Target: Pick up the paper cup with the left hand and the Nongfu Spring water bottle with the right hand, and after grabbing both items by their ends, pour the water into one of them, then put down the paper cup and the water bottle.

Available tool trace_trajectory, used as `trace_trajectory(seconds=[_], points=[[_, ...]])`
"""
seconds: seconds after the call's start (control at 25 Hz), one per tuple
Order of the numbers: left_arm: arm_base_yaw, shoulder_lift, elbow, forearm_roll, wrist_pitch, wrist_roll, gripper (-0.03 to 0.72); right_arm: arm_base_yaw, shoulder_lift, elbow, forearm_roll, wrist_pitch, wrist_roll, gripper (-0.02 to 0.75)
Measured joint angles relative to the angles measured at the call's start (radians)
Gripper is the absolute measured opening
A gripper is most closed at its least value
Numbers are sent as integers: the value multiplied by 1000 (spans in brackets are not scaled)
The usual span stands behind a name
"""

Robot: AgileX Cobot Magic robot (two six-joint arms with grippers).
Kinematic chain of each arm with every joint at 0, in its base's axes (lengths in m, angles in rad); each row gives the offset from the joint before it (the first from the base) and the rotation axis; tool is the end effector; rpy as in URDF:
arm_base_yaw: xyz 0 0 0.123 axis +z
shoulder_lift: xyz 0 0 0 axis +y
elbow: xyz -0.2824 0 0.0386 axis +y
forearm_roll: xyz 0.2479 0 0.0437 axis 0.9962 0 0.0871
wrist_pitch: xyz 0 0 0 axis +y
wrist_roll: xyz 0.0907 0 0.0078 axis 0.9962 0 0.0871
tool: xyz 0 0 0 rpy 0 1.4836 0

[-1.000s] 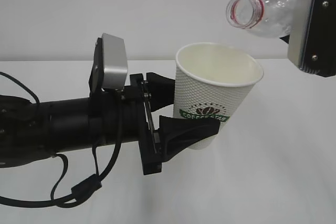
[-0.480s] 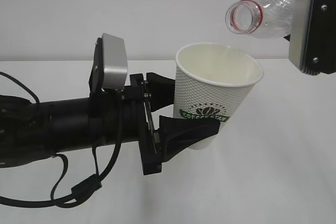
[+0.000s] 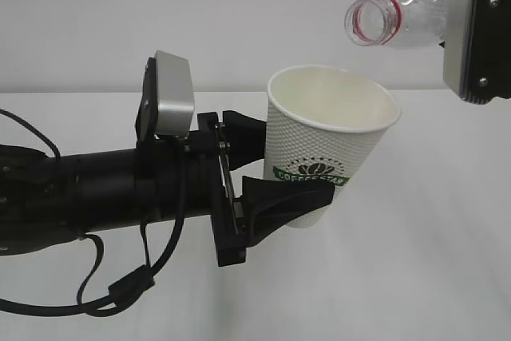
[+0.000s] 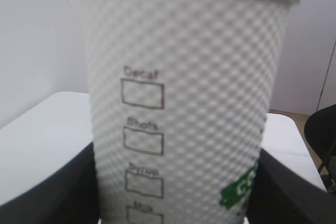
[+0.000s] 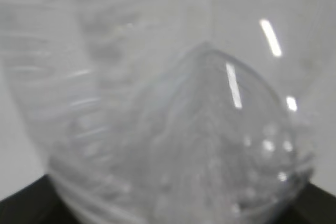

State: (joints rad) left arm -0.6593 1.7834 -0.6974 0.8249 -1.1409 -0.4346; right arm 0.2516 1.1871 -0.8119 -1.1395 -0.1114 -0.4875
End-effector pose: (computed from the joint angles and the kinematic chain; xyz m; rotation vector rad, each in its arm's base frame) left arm 0.2152 -0.2436 0.1903 1.0721 1.3193 -1.0875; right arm 0.2541 0.0747 0.3274 -1.5764 1.0624 -0.8693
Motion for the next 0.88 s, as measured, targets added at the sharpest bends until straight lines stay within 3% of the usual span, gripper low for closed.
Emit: trace_trajectory(seconds=[0.88], points=[[0, 0, 0, 2, 0, 0, 523, 0, 0, -31, -50, 49, -4, 529]])
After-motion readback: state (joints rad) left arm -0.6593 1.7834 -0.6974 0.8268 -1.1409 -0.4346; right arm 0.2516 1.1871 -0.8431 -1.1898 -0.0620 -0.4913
